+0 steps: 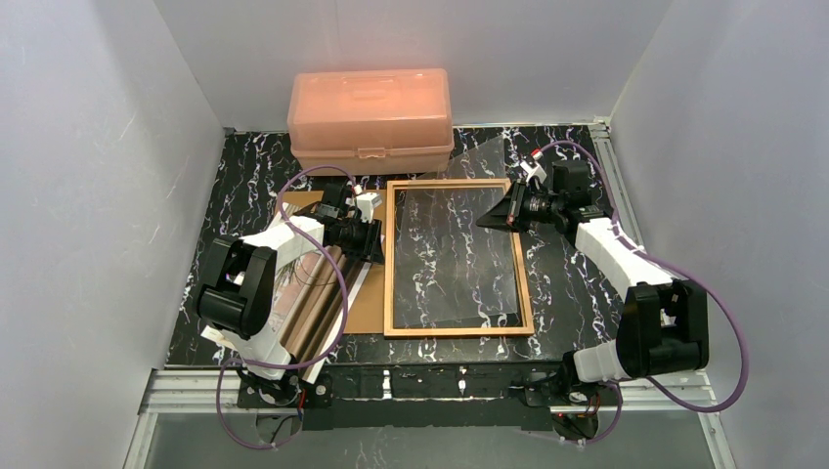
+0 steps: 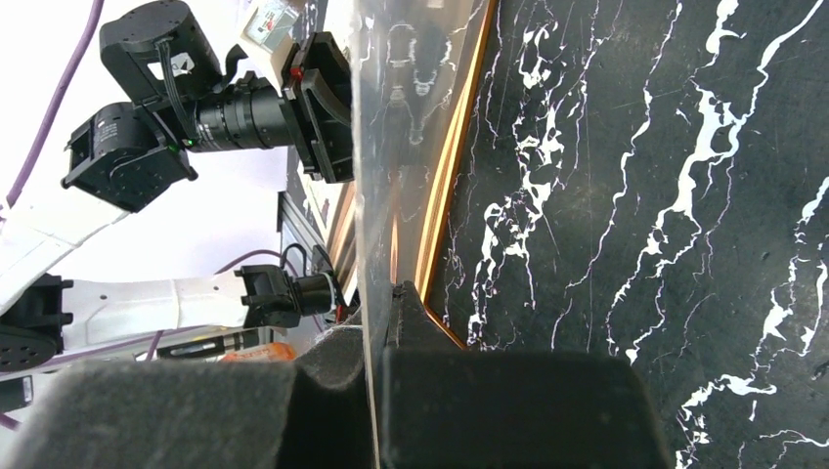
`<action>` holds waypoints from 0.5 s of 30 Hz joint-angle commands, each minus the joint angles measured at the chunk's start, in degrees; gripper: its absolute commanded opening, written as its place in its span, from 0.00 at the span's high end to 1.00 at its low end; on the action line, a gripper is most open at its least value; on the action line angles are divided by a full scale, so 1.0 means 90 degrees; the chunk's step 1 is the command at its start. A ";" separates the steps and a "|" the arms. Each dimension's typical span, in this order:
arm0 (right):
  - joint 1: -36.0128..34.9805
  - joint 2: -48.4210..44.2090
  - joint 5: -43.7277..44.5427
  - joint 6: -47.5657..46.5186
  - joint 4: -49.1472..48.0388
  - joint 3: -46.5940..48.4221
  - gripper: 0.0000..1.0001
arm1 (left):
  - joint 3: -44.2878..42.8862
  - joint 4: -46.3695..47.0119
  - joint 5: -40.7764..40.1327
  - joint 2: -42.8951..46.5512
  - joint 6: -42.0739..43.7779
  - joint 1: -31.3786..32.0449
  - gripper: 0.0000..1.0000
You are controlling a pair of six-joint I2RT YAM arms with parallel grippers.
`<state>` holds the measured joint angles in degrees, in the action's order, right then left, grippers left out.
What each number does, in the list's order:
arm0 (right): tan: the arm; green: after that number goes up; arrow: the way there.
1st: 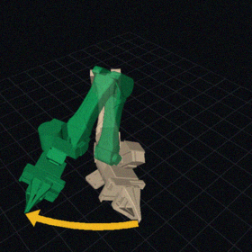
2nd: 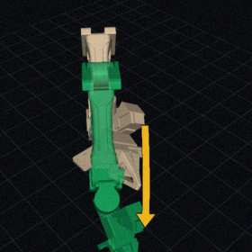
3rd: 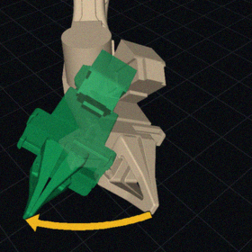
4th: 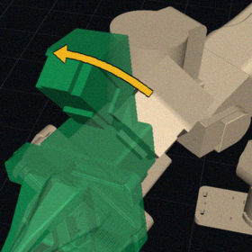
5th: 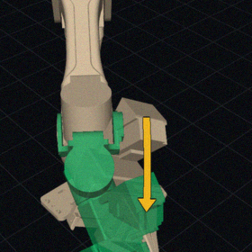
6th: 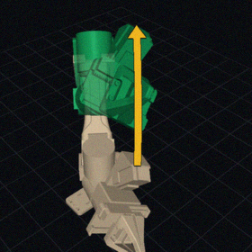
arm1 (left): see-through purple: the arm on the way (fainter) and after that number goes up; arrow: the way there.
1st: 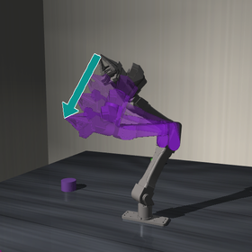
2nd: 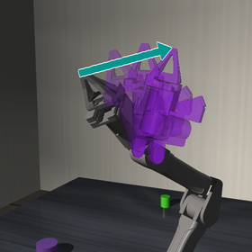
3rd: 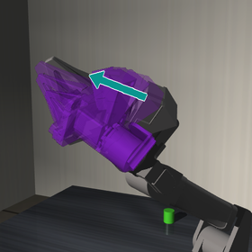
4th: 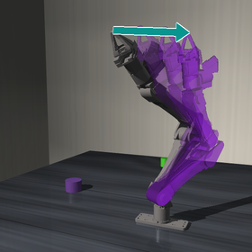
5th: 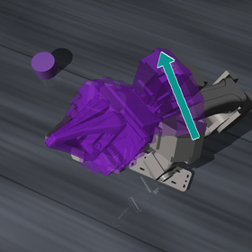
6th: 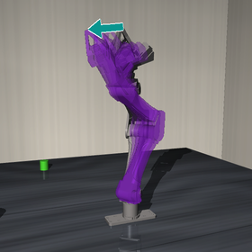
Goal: Put the photo into the frame
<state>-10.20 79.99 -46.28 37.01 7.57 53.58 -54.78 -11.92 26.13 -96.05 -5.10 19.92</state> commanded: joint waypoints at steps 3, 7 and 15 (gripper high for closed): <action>-0.0052 0.0131 -0.0357 -0.0473 0.0481 0.0448 0.99 | 0.0025 -0.0086 0.0095 0.0064 0.0127 -0.0029 0.64; -0.0051 0.0200 -0.0406 -0.0479 0.0437 0.0488 0.99 | 0.0032 -0.0086 0.0103 0.0057 0.0118 -0.0033 0.64; -0.0049 0.0377 -0.0426 -0.0513 0.0398 0.0510 0.99 | 0.0023 -0.0149 0.0127 0.0092 0.0170 -0.0033 0.67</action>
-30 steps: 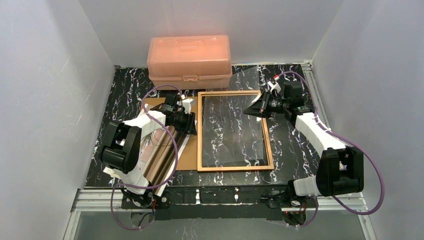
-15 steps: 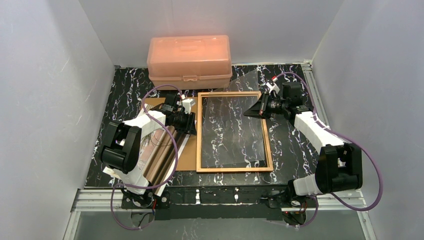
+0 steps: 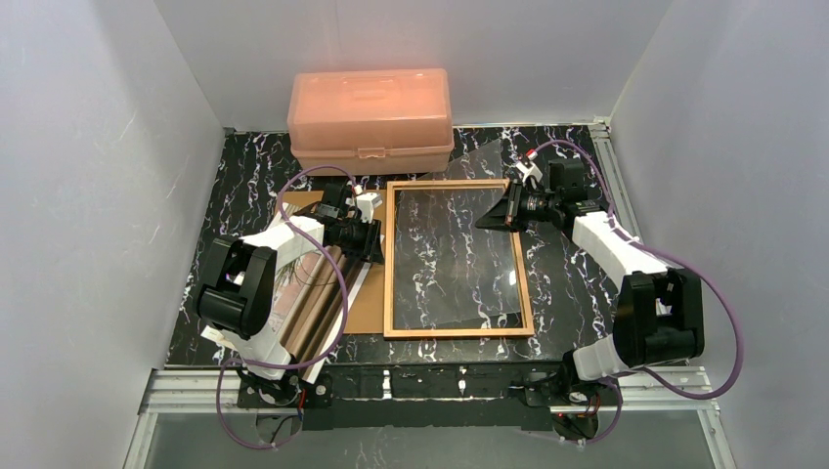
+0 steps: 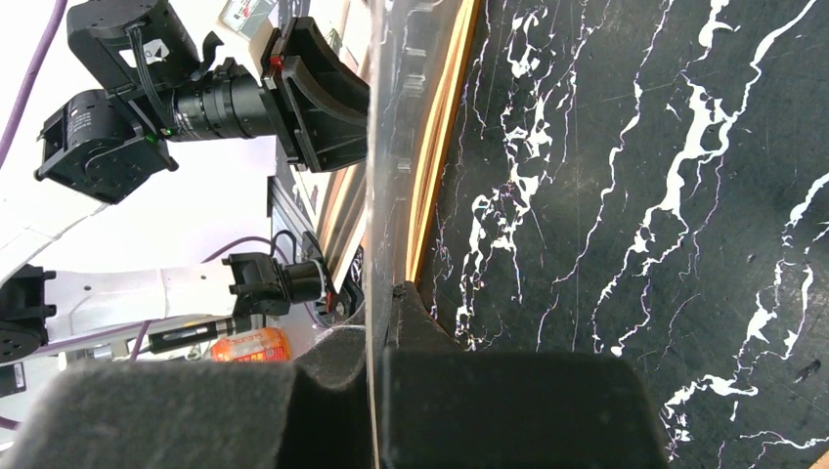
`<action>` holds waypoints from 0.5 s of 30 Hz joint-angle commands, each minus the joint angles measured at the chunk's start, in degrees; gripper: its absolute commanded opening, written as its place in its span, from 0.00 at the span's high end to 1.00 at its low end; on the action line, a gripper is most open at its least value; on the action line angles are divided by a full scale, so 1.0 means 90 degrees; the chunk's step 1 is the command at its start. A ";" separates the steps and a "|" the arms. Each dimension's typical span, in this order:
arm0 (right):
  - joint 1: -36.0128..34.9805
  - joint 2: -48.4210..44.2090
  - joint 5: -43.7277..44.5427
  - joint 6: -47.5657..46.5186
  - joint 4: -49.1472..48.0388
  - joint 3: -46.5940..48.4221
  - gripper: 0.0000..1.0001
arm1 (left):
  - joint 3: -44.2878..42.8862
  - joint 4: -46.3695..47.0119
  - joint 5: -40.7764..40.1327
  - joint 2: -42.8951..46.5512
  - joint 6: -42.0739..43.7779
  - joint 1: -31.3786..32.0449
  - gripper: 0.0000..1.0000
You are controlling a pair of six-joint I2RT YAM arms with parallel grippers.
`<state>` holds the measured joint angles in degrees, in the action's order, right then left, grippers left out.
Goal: Put the photo into the frame
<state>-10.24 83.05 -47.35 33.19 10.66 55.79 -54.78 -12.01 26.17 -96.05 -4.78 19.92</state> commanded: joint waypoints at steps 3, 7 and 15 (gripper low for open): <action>-0.0052 0.0036 -0.0314 -0.0048 -0.0010 0.0265 0.99 | 0.0032 -0.0133 0.0129 0.0082 0.0140 -0.0034 0.66; -0.0047 0.0044 -0.0339 -0.0043 -0.0051 0.0265 0.99 | 0.0030 -0.0136 0.0129 0.0043 0.0137 -0.0031 0.67; -0.0056 0.0240 -0.0413 -0.0134 -0.0104 0.0290 0.99 | 0.0024 -0.0140 0.0148 0.0023 0.0145 -0.0031 0.68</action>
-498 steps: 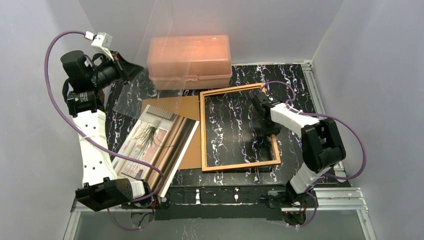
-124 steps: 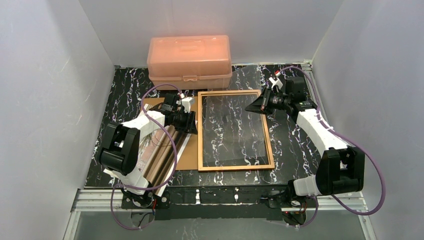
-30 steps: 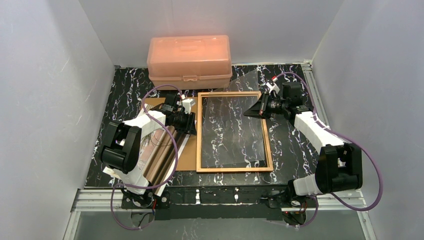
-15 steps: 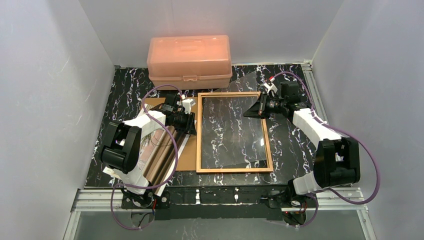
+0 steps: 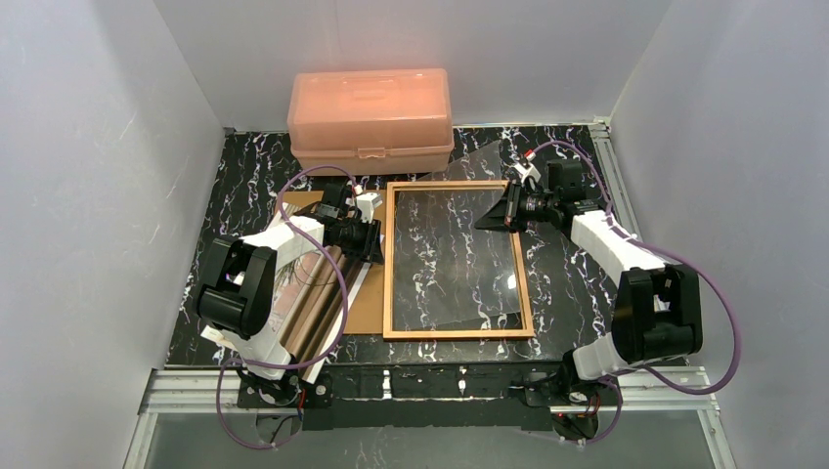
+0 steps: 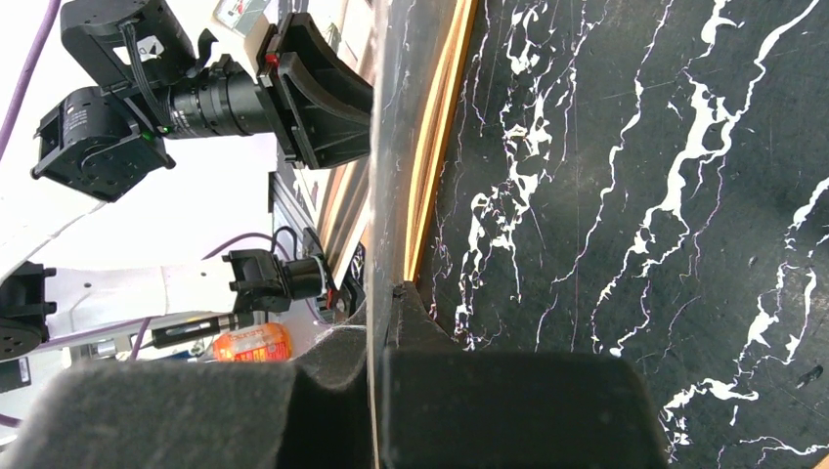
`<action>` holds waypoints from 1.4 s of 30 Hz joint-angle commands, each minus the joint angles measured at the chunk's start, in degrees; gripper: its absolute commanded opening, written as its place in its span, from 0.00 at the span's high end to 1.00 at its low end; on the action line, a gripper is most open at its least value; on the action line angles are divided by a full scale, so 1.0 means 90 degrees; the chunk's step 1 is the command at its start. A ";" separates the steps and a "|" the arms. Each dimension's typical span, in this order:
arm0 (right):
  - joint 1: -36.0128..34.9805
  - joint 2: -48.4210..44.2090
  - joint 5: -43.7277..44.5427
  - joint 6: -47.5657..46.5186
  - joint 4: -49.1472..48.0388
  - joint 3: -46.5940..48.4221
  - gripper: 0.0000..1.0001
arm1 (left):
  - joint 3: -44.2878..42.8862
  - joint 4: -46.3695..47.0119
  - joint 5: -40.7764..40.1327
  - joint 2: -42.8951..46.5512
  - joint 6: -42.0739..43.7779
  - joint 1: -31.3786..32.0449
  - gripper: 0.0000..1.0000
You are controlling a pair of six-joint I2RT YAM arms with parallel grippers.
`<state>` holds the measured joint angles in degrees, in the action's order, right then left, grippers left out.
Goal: Put the photo into the frame
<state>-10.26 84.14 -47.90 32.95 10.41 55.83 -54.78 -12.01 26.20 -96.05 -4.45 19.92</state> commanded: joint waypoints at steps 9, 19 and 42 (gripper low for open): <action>-0.0061 0.0361 -0.0344 -0.0264 -0.0010 0.0430 0.99 | 0.0003 -0.0138 0.0147 0.0031 0.0111 -0.0035 0.69; -0.0054 0.0531 -0.0352 -0.0359 0.0027 0.0523 0.99 | -0.0002 -0.0135 0.0156 0.0003 0.0119 -0.0027 0.70; -0.0095 0.0755 -0.0174 -0.0547 0.0109 0.0521 0.99 | -0.0118 -0.0239 0.0161 -0.0002 0.0147 -0.0036 0.72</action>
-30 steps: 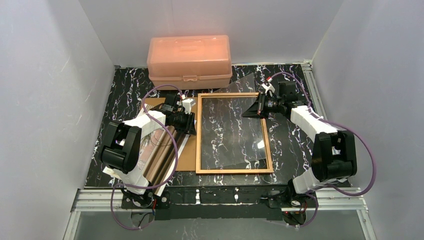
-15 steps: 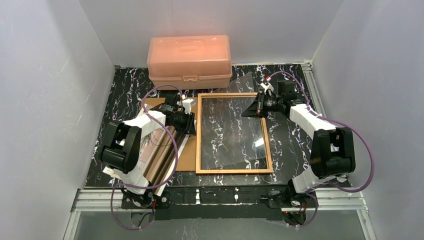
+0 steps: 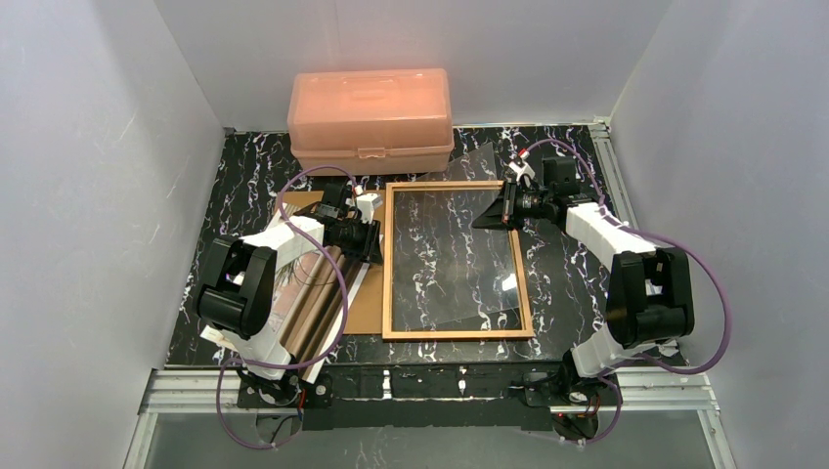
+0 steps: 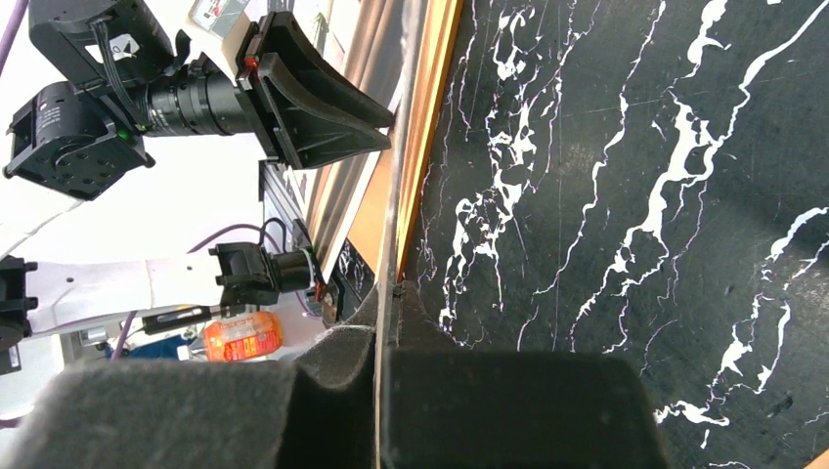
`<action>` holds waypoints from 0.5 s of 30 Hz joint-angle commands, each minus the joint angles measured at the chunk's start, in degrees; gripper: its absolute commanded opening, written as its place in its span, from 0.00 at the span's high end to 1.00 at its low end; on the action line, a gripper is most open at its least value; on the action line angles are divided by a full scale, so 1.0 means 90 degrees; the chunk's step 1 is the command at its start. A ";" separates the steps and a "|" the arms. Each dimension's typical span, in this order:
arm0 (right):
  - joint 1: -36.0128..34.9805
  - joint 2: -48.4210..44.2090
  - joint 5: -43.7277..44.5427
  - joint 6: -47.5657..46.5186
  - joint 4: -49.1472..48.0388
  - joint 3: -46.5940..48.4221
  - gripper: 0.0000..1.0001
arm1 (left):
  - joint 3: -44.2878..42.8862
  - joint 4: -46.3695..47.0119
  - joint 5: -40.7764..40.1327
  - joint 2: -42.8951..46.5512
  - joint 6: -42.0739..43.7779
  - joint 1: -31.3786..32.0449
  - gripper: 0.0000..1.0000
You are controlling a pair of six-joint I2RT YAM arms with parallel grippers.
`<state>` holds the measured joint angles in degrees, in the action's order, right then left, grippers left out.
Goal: Put the photo into the frame
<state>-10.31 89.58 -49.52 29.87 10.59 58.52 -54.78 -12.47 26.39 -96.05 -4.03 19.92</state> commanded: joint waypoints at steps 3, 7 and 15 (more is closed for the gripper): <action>-0.0124 0.0196 0.0163 -0.0386 0.0329 0.0303 0.99 | -0.0128 -0.0187 0.0129 0.0006 0.0086 -0.0032 0.72; -0.0185 0.0256 0.0384 -0.0654 0.0638 0.0438 0.99 | -0.0124 -0.0186 0.0129 0.0027 0.0089 -0.0030 0.72; -0.0312 0.0383 0.0851 -0.1056 0.1173 0.0665 0.81 | -0.0091 -0.0151 0.0148 -0.0009 0.0095 -0.0035 0.72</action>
<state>-11.92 92.44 -43.46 23.59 17.80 61.76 -54.78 -12.47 26.39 -96.07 -4.03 19.92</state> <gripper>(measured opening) 0.128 0.283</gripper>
